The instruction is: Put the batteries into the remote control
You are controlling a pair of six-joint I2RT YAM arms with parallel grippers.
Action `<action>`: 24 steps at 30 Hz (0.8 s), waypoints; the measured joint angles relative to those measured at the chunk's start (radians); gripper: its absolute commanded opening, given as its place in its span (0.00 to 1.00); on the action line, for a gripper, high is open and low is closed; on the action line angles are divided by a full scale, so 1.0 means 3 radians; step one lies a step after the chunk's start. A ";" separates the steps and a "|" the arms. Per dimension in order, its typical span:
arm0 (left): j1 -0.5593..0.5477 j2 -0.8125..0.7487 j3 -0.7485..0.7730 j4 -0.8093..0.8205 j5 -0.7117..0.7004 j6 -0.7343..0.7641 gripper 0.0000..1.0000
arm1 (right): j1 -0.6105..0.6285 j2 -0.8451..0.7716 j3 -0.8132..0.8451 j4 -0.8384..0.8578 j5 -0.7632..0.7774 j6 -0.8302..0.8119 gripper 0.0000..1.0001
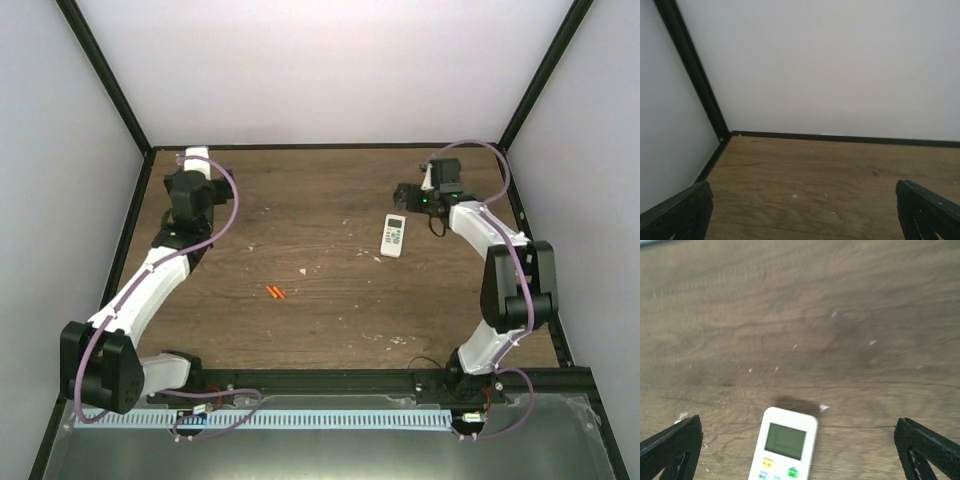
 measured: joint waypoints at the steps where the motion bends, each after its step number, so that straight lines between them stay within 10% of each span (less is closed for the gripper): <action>1: -0.0041 0.0011 0.0013 -0.0045 0.0010 -0.0008 1.00 | 0.0095 0.0107 0.0079 -0.0085 0.0053 0.0031 1.00; 24: -0.0137 0.0256 0.0125 -0.0352 0.0217 0.0081 1.00 | 0.0687 0.0963 0.0493 -0.0974 0.0390 0.0665 1.00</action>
